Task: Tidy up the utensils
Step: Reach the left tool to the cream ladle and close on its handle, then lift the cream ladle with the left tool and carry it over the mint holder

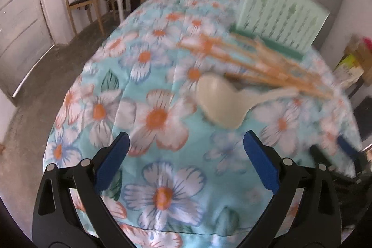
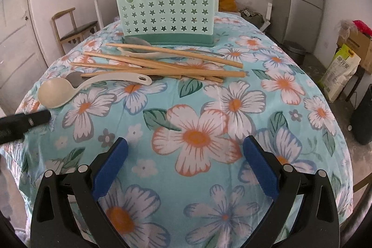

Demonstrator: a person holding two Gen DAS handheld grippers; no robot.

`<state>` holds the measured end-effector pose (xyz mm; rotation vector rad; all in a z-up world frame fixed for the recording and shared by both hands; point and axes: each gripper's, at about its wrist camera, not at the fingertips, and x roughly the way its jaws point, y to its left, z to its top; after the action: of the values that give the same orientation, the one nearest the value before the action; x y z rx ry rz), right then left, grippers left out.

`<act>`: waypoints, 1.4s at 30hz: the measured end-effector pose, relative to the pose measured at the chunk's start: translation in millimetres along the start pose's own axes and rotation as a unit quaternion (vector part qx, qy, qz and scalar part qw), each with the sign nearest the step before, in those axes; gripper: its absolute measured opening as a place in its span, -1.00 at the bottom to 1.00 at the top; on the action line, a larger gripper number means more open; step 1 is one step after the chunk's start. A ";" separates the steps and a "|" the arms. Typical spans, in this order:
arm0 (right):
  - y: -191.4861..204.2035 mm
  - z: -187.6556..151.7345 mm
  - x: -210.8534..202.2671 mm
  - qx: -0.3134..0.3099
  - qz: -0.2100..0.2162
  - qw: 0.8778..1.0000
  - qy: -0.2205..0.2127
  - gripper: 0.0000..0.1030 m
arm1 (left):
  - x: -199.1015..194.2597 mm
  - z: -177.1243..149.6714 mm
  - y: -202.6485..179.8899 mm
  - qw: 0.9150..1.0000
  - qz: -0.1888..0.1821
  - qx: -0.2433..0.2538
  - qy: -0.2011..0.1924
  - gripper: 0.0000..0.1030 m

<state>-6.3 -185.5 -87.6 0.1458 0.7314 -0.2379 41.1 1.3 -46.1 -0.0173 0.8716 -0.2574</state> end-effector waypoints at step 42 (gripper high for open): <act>121.8 48.4 -24.7 -0.302 0.023 0.947 -0.105 0.56 | -41.9 7.0 182.4 0.954 -0.149 -0.237 -0.107 -0.89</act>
<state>39.3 -74.5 -29.4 -0.4419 0.5597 0.0241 60.1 187.1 -31.8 -0.6196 0.6944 -0.3163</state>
